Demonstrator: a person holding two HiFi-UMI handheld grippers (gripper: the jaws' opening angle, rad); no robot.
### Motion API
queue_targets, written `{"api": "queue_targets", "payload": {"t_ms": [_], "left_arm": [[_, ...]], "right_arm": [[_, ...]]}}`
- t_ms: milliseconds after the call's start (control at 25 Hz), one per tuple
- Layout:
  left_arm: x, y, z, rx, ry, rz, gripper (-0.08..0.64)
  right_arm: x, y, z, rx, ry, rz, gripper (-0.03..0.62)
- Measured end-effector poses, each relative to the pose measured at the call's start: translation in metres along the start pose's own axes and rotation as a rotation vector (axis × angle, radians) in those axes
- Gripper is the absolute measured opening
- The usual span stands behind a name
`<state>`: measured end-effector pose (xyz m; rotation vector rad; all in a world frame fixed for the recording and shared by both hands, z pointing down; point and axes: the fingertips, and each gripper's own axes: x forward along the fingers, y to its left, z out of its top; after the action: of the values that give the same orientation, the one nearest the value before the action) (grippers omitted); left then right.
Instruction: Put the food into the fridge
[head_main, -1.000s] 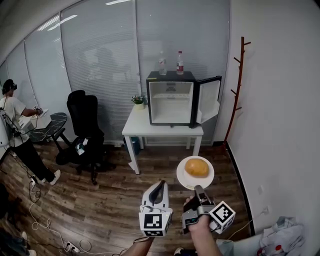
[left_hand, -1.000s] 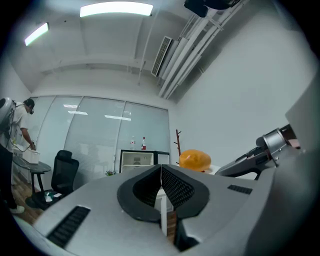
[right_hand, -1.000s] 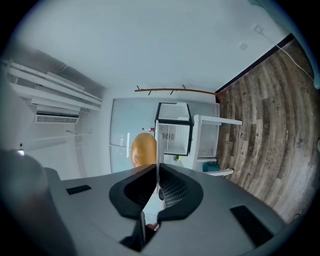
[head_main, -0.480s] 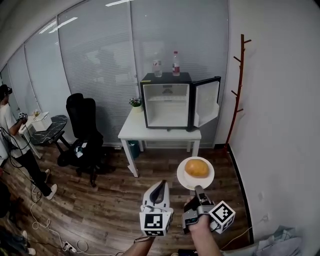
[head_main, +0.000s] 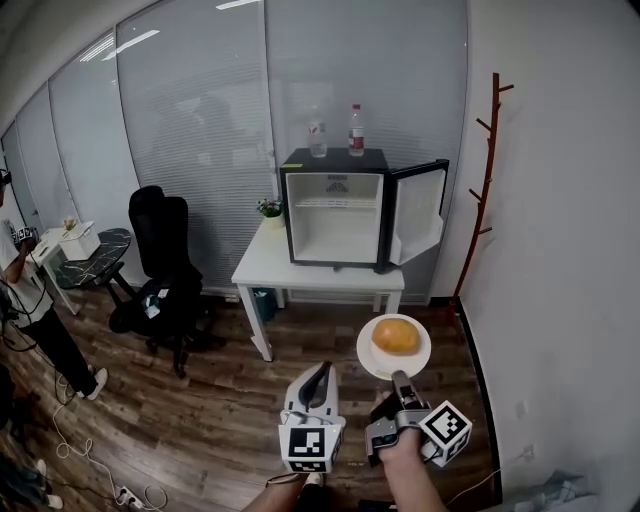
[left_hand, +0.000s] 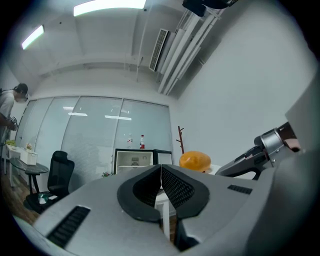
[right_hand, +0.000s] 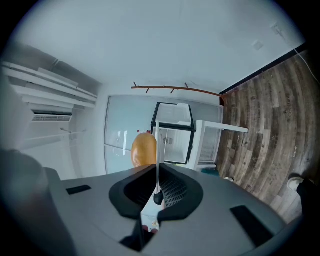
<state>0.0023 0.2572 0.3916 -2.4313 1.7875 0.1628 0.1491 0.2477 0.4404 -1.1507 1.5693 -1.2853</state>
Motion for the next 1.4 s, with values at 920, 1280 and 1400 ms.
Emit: {"api": "queue_targets", "payload": {"t_ms": [920,1280,1400], "left_arm": [[0.206,0.173,-0.039,-0.059,0.0,-0.01,0.028],[0.287,0.188,-0.062,-0.04,0.015,-0.01,0.028],[0.328,0.192,-0.071,-0.03,0.023,0.003,0.028]], "right_arm": [[0.263,0.01,-0.02,-0.029,-0.025,-0.015,0.037],[0.343,-0.012,0.004,-0.002,-0.009,-0.022,0.037],[0.383,-0.021,0.023,0.014,0.003,-0.021,0.037]]}}
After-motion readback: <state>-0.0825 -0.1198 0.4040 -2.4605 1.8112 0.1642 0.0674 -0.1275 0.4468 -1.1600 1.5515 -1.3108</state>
